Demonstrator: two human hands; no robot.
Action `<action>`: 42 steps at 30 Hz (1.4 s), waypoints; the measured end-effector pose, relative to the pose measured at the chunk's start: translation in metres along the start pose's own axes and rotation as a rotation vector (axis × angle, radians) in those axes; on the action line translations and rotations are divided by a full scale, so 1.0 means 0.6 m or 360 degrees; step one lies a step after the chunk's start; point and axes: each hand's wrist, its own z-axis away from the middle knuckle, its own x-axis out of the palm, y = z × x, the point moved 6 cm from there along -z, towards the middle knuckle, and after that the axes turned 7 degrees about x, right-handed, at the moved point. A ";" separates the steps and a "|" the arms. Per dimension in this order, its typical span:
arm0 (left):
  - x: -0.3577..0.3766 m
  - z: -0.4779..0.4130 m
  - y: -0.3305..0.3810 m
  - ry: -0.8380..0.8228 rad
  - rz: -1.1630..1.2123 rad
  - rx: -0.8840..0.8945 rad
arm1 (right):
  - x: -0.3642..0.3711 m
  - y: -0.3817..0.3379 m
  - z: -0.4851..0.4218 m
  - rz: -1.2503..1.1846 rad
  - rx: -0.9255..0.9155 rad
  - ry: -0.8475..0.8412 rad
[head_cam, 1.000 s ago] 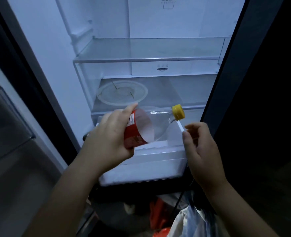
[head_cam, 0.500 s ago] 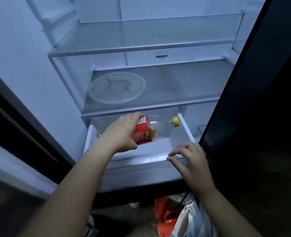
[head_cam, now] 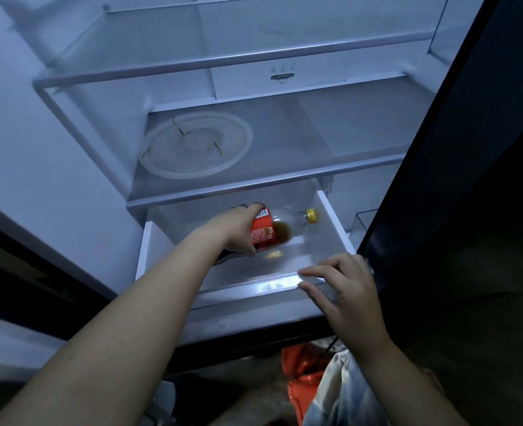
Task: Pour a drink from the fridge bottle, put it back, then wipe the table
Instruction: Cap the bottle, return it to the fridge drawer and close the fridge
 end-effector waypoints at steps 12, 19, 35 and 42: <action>0.081 -0.040 -0.063 -0.0154 0.0056 -0.0106 | 0.007 0.005 0.004 0.0039 -0.0004 0.0038; 0.086 -0.044 -0.070 -0.0120 -0.0033 -0.0111 | 0.007 0.006 0.007 0.0044 -0.0005 0.0031; -0.020 0.240 0.108 0.0989 0.0201 -0.0090 | 0.000 0.002 0.013 0.0048 -0.0097 0.0029; 0.117 0.336 0.087 0.1136 -0.0423 -0.0242 | 0.017 -0.013 0.061 0.0290 -0.0267 0.0038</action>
